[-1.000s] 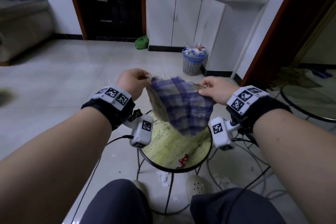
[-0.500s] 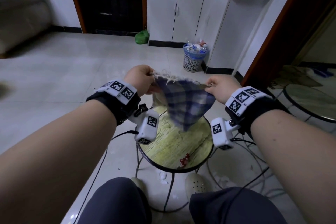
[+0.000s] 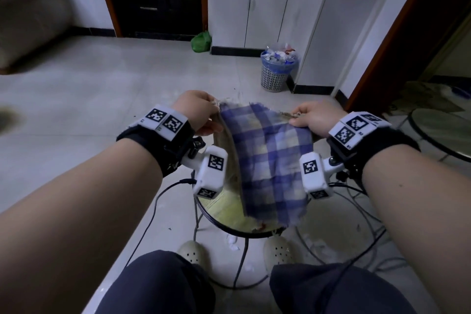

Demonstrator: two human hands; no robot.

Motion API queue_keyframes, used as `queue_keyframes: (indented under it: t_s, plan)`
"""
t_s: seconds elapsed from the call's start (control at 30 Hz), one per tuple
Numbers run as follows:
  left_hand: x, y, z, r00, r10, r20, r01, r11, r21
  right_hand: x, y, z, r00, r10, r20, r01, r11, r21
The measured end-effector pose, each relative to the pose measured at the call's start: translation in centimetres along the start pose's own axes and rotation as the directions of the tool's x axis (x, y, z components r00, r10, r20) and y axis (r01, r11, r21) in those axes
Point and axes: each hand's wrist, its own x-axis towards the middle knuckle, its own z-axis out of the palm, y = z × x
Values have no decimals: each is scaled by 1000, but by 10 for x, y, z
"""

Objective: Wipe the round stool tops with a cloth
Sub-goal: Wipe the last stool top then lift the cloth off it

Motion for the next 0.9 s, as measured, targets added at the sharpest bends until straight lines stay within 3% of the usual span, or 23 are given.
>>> queue_keyframes:
  t_s: [0.13, 0.37, 0.47, 0.6, 0.73, 0.83, 0.9]
  plan:
    - [36, -33, 20, 987, -141, 81, 128, 981, 144, 36, 33, 44, 993, 94, 69, -90, 994, -56]
    - [61, -49, 28, 993, -109, 36, 101, 979, 177, 52, 44, 58, 994, 66, -82, -70, 996, -50]
    - [50, -57, 25, 991, -119, 57, 104, 972, 212, 35, 42, 60, 995, 98, 38, -97, 995, -27]
    - [19, -79, 27, 979, -154, 133, 97, 929, 357, 4, 42, 65, 967, 97, 235, -57, 983, -172]
    - [-4, -93, 28, 966, -196, 167, 88, 861, 500, -21, 45, 75, 903, 146, 404, -142, 989, -40]
    - [-9, -95, 23, 974, -192, 117, 115, 873, 473, -25, 46, 79, 948, 198, 248, -214, 976, 38]
    - [-7, -92, 20, 973, -205, 109, 150, 914, 377, -18, 51, 82, 942, 308, 131, -307, 951, -30]
